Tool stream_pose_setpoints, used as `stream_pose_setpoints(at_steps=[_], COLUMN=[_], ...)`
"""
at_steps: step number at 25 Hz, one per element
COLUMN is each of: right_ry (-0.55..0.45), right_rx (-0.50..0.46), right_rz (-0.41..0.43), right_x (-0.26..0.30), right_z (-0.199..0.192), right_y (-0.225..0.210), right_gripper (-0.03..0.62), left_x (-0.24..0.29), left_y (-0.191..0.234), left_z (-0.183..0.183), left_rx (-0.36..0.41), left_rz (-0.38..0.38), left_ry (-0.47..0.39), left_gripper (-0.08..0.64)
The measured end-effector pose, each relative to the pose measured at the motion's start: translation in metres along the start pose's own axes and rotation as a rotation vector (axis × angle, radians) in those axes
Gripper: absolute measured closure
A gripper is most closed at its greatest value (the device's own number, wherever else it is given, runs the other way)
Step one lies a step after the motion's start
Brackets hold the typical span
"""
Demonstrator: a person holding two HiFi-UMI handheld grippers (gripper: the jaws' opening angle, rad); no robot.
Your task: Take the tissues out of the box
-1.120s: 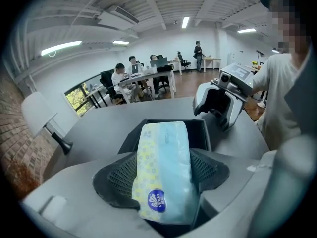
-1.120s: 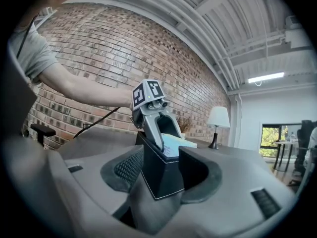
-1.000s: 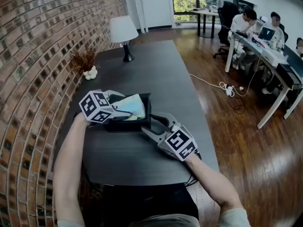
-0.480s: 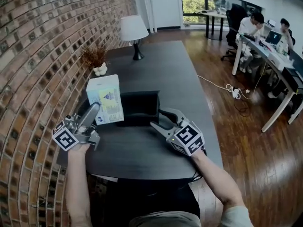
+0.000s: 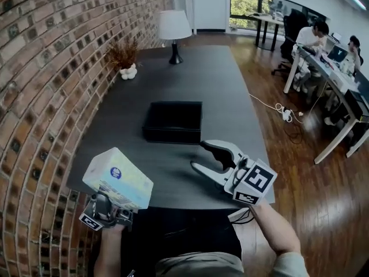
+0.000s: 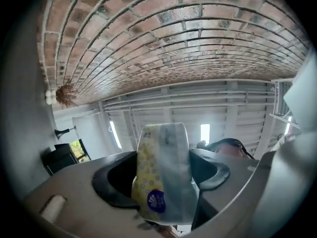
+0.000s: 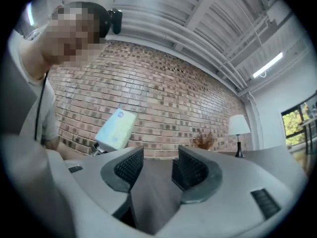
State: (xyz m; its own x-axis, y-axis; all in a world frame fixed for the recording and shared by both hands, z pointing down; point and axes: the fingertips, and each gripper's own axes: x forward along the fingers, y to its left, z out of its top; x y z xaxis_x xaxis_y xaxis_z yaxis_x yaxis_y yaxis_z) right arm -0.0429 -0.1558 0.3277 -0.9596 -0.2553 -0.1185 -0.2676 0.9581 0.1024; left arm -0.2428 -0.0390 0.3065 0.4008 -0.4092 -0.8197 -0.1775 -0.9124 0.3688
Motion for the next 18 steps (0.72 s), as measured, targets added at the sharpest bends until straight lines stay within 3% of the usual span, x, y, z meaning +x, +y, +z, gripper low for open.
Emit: stream_pose_setpoints(at_steps=[8,15,18], right_ry=[-0.031,-0.067,-0.065], right_rx=[0.038,0.074,0.073], right_rz=[0.044,0.011,0.037], right_x=[-0.012,-0.028,-0.021], right_z=[0.007,0.018,0.019], right_y=[0.062,0.095,0.111], right_gripper=[0.371,0.371,0.373], left_x=[-0.069,-0.027,-0.032], left_y=[0.025,0.006,0.012], left_z=[-0.001,-0.024,-0.024], left_rx=[-0.047,-0.135,-0.128], left_rz=[0.008,-0.047,-0.036], left_ry=[-0.069,-0.003,0.033], left_gripper=[0.232,0.233,0.232])
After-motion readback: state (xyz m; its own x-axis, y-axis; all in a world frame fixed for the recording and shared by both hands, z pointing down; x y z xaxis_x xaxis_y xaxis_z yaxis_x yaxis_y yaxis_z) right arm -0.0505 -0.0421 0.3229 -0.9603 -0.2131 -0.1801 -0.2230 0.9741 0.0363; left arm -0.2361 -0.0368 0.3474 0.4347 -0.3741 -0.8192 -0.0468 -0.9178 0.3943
